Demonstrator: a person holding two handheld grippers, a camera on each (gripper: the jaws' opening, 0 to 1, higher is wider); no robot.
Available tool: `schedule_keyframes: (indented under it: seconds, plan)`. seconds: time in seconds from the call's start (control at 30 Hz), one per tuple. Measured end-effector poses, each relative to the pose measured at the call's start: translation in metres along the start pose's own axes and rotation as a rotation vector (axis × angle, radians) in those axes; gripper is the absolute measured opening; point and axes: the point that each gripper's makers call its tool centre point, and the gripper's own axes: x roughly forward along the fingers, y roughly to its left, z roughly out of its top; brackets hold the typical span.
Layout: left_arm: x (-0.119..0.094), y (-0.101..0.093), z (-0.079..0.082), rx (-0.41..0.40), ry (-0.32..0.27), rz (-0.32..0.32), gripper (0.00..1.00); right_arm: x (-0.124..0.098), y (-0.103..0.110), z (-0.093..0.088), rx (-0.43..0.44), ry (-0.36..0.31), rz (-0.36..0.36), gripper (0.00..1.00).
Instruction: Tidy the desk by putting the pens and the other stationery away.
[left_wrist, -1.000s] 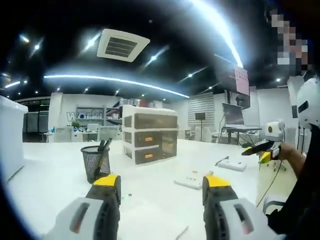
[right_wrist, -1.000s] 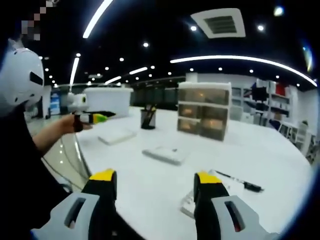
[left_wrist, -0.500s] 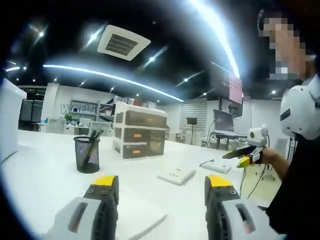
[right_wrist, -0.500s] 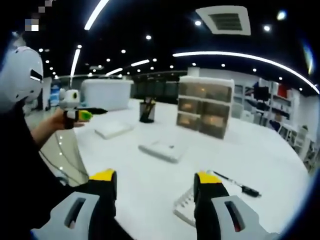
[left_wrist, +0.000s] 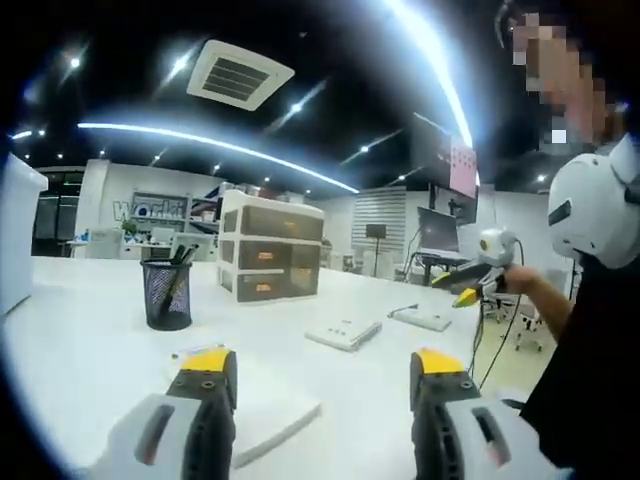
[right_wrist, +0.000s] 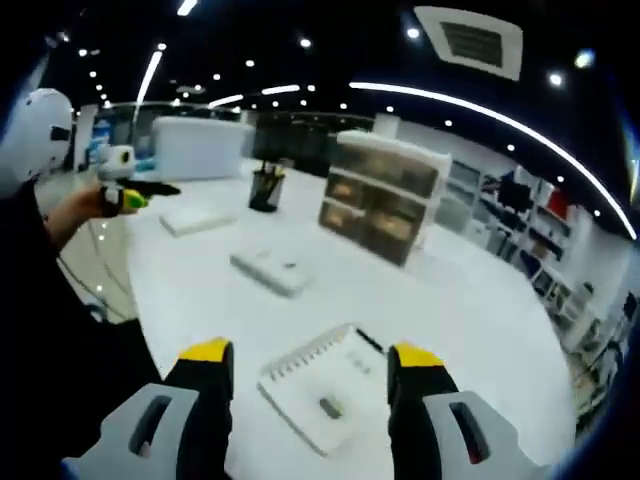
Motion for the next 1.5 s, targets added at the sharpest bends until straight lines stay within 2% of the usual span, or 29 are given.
schedule_keyframes:
  seconds: [0.07, 0.2, 0.4, 0.67, 1.0, 1.17, 1.5]
  plan:
    - [-0.002, -0.002, 0.001, 0.0, -0.002, 0.001, 0.7, -0.002, -0.009, -0.003, -0.039, 0.04, -0.001, 0.59]
    - [-0.007, -0.003, 0.002, 0.006, -0.004, 0.004, 0.7, -0.001, -0.024, -0.005, -0.071, 0.074, 0.013, 0.58]
    - [-0.011, -0.005, 0.001, 0.013, 0.004, 0.004, 0.71, 0.003, -0.04, -0.012, -0.13, 0.167, 0.069, 0.58]
    - [-0.015, -0.006, -0.002, 0.033, 0.027, 0.012, 0.71, 0.008, -0.052, -0.024, -0.252, 0.323, 0.163, 0.56]
    - [-0.019, -0.007, -0.008, 0.035, 0.045, 0.011, 0.71, 0.014, -0.072, -0.033, -0.327, 0.468, 0.218, 0.55]
    - [-0.019, -0.009, -0.007, 0.05, 0.056, 0.008, 0.71, 0.016, -0.078, -0.048, -0.418, 0.578, 0.273, 0.55]
    - [-0.022, -0.014, -0.009, 0.056, 0.062, 0.005, 0.71, 0.031, -0.091, -0.062, -0.48, 0.699, 0.356, 0.5]
